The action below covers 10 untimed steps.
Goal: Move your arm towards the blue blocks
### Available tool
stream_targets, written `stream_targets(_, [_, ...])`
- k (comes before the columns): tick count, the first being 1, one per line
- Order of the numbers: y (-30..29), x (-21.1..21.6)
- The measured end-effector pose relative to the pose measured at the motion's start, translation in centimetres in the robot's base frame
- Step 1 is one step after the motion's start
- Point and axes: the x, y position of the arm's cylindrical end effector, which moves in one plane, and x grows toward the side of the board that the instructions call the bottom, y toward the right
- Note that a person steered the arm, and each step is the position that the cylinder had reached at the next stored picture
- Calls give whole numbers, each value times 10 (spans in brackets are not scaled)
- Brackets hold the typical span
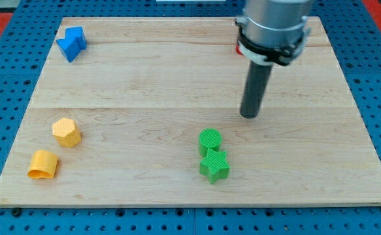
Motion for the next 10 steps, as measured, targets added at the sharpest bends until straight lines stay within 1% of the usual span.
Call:
stream_targets(2, [-61, -8])
stream_targets(5, [-72, -8])
stream_targets(6, [-96, -8])
stream_targets(7, [-139, -9])
stream_targets(8, [-212, -31])
stream_targets(9, [-259, -59])
stream_targets(10, [-289, -85])
